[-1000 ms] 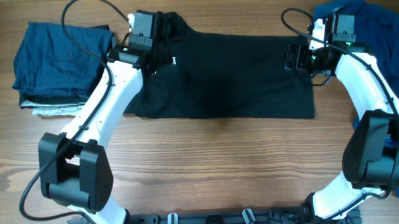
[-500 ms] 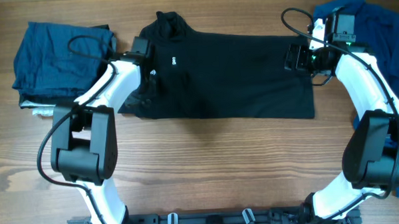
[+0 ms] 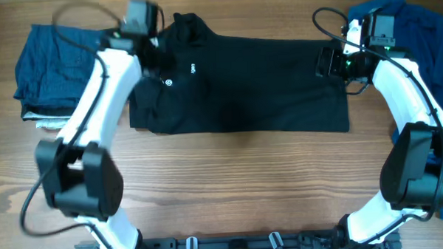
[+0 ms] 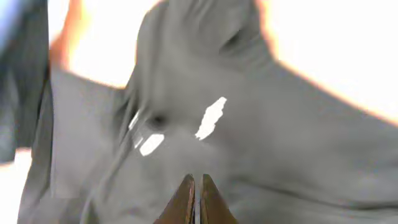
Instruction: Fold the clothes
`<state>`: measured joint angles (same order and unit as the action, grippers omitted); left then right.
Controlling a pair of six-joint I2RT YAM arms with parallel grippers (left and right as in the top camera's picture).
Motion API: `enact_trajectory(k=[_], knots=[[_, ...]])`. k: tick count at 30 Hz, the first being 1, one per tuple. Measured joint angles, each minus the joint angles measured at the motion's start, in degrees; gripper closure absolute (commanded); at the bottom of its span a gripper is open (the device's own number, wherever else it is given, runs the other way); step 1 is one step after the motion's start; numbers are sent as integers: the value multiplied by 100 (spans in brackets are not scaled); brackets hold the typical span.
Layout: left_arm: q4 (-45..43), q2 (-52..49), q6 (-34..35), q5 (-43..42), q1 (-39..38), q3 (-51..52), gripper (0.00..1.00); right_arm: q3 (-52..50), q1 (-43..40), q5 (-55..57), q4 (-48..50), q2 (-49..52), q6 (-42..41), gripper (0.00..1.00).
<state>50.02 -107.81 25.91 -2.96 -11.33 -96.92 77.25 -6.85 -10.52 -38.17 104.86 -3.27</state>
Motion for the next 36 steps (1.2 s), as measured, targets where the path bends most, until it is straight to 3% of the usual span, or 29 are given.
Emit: enact_trajectory(k=[2, 5, 9, 16, 25, 36], knots=[[9, 168, -142, -72, 0, -1204, 96, 501, 0, 7, -505, 2, 111, 1], [-76, 212, -184, -81, 0, -1963, 96, 1687, 0, 24, -1152, -4, 103, 6], [-232, 105, -186, -81, 59, -2328, 96, 2549, 0, 52, -1126, -87, 74, 8], [-619, -1075, -219, -214, 299, -2352, 96, 2647, 0, 313, -990, 118, 85, 8], [-2326, -2586, -866, -372, 343, -2347, 67, 2636, 0, 855, -494, 1740, 258, 7], [-3101, -3432, -933, -446, 343, -2347, 62, 2634, 0, 933, -63, 2162, 365, 7]])
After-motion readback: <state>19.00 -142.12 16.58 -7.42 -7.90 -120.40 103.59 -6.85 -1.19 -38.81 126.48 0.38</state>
